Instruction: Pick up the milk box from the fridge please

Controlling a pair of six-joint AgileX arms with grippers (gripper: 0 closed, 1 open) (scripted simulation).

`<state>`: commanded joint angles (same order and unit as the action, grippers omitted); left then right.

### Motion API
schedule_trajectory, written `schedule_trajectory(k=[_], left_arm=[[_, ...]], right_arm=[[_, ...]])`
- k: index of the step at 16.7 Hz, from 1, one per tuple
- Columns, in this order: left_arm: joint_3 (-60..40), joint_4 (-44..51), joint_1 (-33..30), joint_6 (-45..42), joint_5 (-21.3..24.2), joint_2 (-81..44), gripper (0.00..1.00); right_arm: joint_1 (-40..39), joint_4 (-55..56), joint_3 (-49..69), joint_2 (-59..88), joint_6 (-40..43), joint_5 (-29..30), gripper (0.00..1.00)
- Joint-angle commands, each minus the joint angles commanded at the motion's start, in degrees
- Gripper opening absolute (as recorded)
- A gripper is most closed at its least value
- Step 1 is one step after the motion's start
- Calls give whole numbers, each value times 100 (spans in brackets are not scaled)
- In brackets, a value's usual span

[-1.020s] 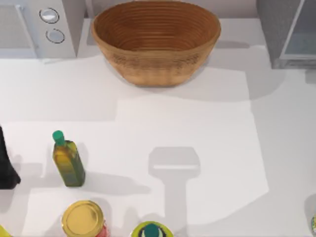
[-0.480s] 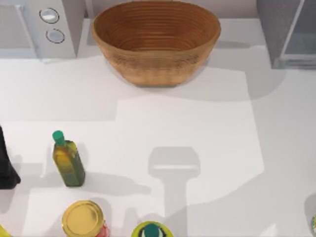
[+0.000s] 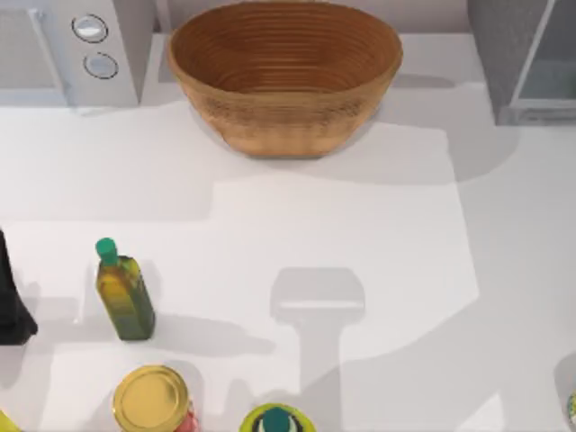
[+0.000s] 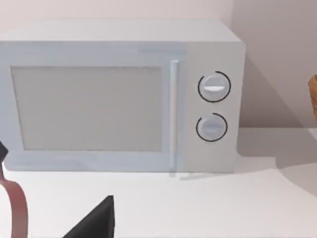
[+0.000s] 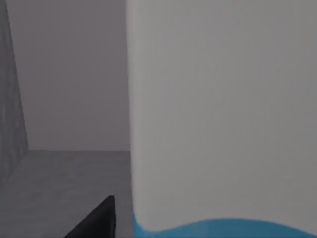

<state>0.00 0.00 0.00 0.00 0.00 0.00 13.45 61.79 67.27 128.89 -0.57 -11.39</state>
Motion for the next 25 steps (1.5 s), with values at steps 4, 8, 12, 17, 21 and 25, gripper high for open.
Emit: schedule_trajectory(k=[4,8,12,17,21,25], left_arm=[[0,0,0,0,0,0,100],[0,0,0,0,0,0,100],[0,0,0,0,0,0,100],[0,0,0,0,0,0,100],[0,0,0,0,0,0,100],[0,0,0,0,0,0,100]], right_arm=[[0,0,0,0,0,0,62],[0,0,0,0,0,0,32],[0,0,0,0,0,0,2],[0,0,0,0,0,0,0],[17,0,-3,-13,-8,-2,0],[16,-349,47,-293,-11,-3,0]])
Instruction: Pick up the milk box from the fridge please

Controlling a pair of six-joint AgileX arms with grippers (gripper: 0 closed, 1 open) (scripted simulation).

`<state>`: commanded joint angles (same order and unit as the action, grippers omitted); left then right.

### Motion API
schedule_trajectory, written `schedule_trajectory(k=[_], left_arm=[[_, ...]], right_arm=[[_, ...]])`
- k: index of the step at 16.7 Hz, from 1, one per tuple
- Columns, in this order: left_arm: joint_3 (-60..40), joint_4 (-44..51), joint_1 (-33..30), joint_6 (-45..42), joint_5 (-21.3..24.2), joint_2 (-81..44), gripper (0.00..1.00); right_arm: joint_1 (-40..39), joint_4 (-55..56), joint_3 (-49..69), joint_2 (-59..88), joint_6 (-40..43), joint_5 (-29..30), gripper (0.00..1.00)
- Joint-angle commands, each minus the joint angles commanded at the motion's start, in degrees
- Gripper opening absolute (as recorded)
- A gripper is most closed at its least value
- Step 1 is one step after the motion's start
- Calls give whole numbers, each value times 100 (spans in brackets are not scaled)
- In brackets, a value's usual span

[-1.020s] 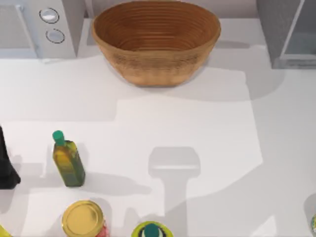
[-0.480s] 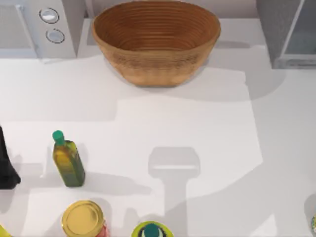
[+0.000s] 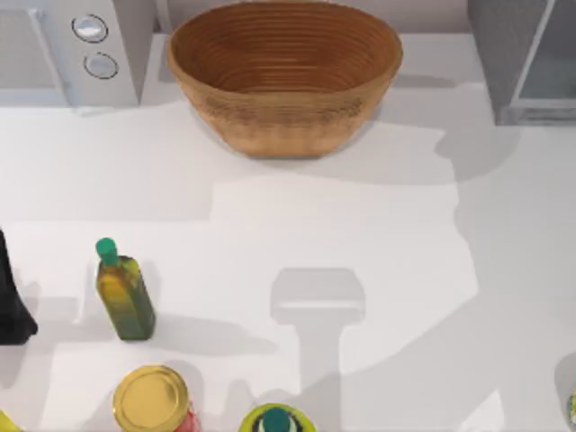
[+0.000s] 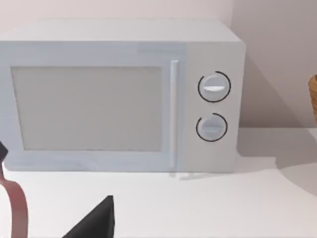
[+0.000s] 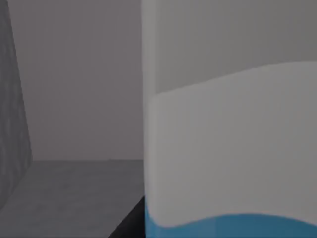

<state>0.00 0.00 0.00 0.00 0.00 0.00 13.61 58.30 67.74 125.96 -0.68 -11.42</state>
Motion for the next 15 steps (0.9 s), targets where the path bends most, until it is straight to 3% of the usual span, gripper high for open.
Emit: schedule_trajectory(k=[10,15], left_arm=[[0,0,0,0,0,0,100],[0,0,0,0,0,0,100]], right_arm=[[0,-568,99,-459,-13,-15,0],[108,-225,-816,-1079,-4,-171,0]])
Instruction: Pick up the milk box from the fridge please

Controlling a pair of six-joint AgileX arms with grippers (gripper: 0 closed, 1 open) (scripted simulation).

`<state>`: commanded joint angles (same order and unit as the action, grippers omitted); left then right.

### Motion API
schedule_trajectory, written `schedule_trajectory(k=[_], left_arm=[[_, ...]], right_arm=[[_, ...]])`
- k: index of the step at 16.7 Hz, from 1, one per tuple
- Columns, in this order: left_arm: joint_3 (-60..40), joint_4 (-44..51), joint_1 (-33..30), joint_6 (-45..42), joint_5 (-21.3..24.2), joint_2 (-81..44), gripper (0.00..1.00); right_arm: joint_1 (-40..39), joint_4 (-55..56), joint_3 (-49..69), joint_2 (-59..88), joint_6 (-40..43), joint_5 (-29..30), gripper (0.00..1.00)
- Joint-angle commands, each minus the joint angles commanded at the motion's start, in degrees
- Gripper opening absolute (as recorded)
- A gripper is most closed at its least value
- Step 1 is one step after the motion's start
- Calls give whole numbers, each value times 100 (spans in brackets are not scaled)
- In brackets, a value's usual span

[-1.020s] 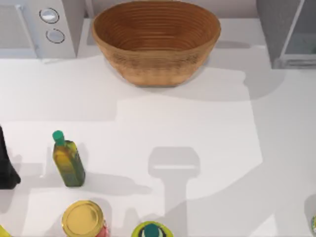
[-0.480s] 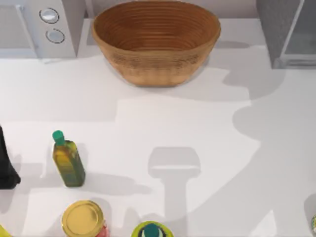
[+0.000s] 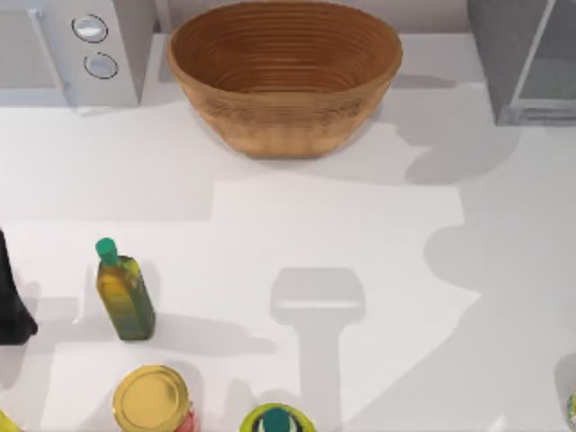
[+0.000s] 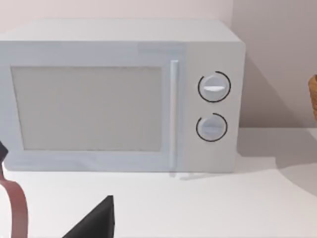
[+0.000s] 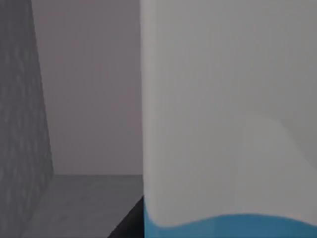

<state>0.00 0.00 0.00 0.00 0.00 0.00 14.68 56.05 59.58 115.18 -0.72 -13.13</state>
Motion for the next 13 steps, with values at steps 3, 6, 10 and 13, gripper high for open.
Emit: schedule_trajectory(k=[3,6,10,13], left_arm=[[0,0,0,0,0,0,100],[0,0,0,0,0,0,100],[0,0,0,0,0,0,100],[0,0,0,0,0,0,100]], right_arm=[[131,302,-945,-534,-11,-114,0],[230,540,-1536,-927,-18,-203,0],[250,590,-1626,-994,-20,-221,0],[205,544,-1630,-1019,-27,-208,0]])
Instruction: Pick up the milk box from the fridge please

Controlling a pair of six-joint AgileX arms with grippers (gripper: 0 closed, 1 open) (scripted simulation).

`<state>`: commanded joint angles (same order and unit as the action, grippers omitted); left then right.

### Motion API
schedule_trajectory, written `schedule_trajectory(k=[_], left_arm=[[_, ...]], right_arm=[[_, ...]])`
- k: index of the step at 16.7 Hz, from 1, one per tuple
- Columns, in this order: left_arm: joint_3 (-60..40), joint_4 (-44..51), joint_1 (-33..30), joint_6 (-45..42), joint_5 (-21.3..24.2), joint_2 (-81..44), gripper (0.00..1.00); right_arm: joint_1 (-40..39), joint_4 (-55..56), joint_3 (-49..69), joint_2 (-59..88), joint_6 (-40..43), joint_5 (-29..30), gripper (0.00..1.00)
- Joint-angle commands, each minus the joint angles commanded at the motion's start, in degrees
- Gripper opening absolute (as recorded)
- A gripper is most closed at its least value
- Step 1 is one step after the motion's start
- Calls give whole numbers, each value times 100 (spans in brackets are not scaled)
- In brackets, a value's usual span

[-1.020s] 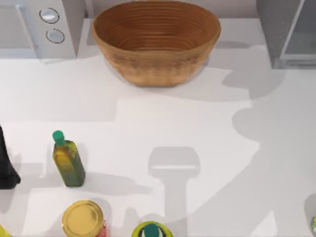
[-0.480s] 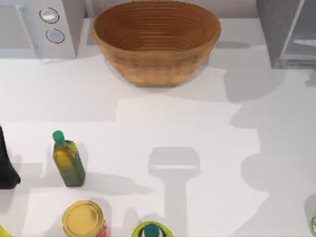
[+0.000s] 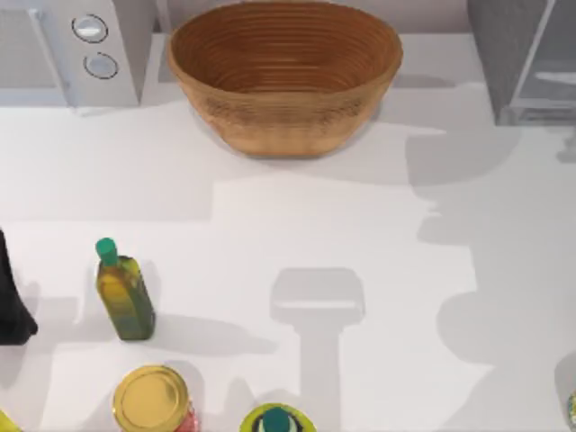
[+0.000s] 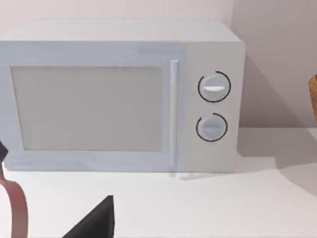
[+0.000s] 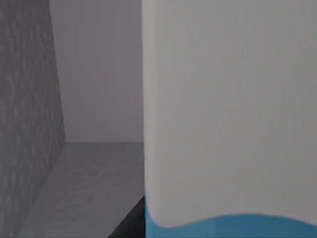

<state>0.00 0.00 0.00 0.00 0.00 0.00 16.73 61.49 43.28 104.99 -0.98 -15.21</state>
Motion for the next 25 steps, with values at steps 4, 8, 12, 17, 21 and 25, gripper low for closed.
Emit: schedule_trajectory(k=[4,8,12,17,21,25], left_arm=[[0,0,0,0,0,0,100],[0,0,0,0,0,0,100],[0,0,0,0,0,0,100],[0,0,0,0,0,0,100],[0,0,0,0,0,0,100],[0,0,0,0,0,0,100]], right_arm=[[-147,-410,-268,-782,26,101,0],[-405,-1338,-918,-2375,47,331,0],[-727,-2661,-1884,-4562,42,634,0],[-1158,-4418,-3165,-7540,36,1039,0],[-1464,-5512,-3920,-9443,61,1327,0],[-1650,-6085,-4289,-10391,93,1499,0]])
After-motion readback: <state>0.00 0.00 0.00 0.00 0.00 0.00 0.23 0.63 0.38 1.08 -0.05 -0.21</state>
